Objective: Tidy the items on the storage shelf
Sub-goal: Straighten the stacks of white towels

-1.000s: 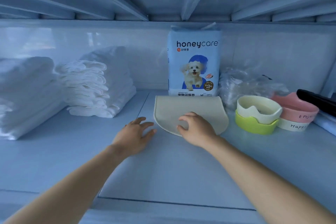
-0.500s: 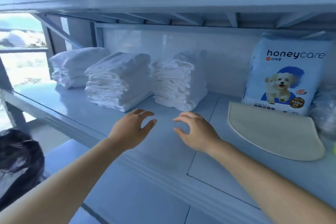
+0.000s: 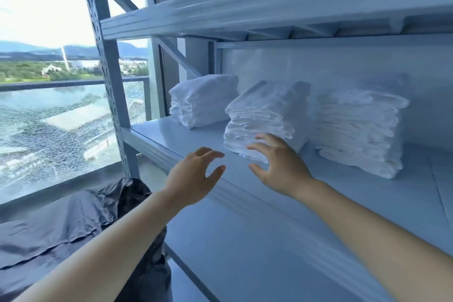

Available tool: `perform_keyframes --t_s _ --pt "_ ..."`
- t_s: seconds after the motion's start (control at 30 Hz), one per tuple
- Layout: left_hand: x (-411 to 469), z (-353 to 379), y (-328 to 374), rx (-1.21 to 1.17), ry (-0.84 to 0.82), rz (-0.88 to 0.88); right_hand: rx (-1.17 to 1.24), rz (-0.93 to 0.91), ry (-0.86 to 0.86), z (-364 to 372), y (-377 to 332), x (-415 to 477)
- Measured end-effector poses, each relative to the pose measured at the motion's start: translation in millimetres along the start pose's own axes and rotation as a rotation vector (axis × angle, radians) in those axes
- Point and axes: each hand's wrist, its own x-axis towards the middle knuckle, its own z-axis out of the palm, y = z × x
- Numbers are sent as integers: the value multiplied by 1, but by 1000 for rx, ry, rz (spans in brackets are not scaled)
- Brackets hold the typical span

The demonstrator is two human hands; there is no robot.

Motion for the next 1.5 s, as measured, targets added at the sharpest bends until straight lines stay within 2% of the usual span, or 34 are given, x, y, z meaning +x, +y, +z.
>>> perform_keyframes --t_s 0.27,0.43,0.53,0.67,0.93,1.27,1.5 --pt "39 -5 -49 12 31 121 -299 33 98 26 10 45" --pt "84 24 -34 21 120 284 -415 188 28 32 43 50" --pt "118 43 -23 97 155 379 -381 177 -34 35 59 53" --pt "161 66 -13 221 109 378 -280 80 -15 40 78 60" --pt "205 99 -19 161 180 417 -263 29 1 52 122 92" --pt "251 107 -51 221 125 363 -295 48 18 84 146 153" --pt "283 111 -83 214 47 400 -310 99 23 104 155 186"
